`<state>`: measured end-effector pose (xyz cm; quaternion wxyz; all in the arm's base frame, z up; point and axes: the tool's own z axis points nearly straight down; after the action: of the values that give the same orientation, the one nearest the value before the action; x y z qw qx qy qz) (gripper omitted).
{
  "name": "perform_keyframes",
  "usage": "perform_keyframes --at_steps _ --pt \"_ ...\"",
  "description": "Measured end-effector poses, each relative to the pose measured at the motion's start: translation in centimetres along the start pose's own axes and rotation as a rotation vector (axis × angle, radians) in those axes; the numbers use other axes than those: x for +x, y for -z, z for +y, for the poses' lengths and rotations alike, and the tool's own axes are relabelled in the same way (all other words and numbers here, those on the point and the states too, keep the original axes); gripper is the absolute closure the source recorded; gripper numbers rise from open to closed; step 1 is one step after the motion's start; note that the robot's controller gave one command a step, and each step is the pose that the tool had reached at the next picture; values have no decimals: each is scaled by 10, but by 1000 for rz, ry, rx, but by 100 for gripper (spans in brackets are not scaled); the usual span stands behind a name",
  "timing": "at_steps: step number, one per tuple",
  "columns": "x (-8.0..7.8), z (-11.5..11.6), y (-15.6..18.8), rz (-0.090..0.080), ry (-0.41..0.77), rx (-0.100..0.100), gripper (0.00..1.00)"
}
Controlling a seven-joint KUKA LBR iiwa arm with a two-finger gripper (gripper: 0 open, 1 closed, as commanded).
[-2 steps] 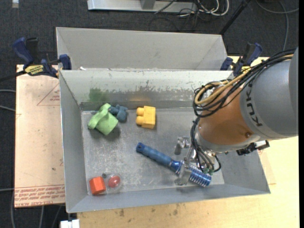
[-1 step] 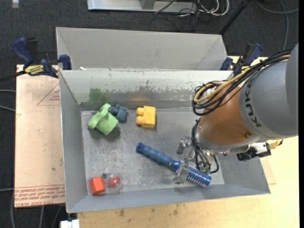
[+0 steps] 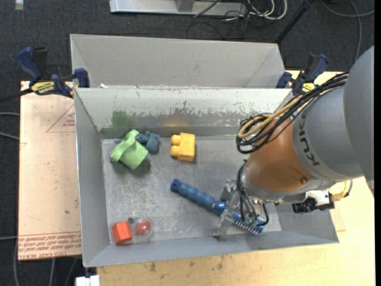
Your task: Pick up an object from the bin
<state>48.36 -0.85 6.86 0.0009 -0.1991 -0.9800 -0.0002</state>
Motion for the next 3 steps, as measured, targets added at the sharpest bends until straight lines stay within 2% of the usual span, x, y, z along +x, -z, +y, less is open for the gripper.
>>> perform_keyframes --at_steps 1,2,3 --pt "0 1 0 -1 3 -1 0" --pt "-1 1 0 -2 3 -1 100" --pt "-1 2 69 -7 6 -3 100"
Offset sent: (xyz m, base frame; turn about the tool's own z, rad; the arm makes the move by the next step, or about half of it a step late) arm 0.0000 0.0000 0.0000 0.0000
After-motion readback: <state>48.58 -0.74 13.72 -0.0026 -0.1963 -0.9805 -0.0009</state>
